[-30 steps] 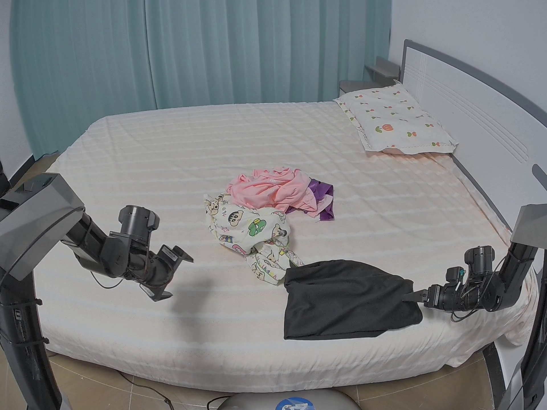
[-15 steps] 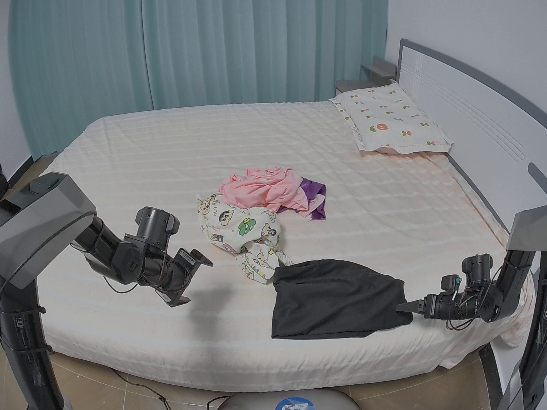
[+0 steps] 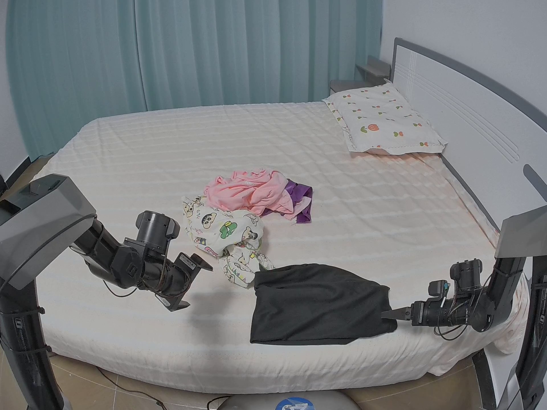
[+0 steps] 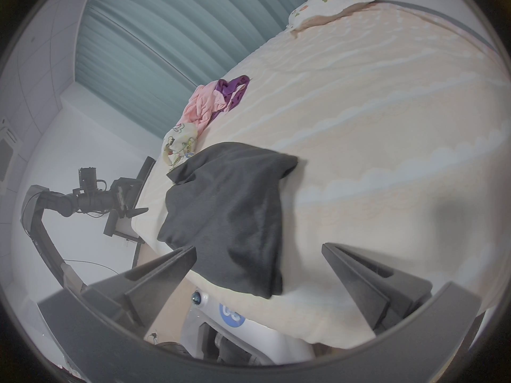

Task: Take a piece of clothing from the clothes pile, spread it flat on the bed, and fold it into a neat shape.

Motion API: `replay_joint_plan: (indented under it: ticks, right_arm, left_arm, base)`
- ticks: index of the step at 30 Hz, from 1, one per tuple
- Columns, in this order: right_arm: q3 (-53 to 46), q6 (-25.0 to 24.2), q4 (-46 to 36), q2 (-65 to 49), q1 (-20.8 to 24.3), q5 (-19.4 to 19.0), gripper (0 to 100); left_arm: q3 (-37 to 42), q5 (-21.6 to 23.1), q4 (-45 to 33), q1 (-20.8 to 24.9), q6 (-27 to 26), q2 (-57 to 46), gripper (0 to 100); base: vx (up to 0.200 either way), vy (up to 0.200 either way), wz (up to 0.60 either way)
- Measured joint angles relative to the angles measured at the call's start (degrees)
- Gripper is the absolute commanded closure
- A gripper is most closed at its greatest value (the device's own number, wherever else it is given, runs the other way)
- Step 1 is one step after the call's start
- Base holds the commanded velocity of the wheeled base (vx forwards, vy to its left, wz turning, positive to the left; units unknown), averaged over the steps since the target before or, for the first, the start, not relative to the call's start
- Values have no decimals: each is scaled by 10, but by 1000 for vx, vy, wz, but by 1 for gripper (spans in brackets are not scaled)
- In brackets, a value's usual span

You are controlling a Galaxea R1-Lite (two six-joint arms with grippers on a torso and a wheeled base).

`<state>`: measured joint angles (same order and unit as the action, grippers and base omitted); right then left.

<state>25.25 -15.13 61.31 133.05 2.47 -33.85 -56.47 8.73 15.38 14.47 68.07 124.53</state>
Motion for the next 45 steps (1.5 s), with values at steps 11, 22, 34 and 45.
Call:
replay_joint_plan:
  ticks: [11,22,34,45]
  right_arm:
    - [-31,-26,88,23,35,9,0]
    - [-58,-23,89,23,37,10,100]
    - [-118,31,86,7,32,10,100]
    - [-127,51,99,9,23,7,0]
  left_arm:
    - [6,-4,0,4,-6,-2,0]
    - [8,-6,0,10,-7,-1,0]
    - [9,-6,-2,10,-8,0,0]
    - [8,-6,-2,10,-8,0,0]
  base:
    - [109,0,0]
    - [0,0,0]
    - [0,0,0]
    - [0,0,0]
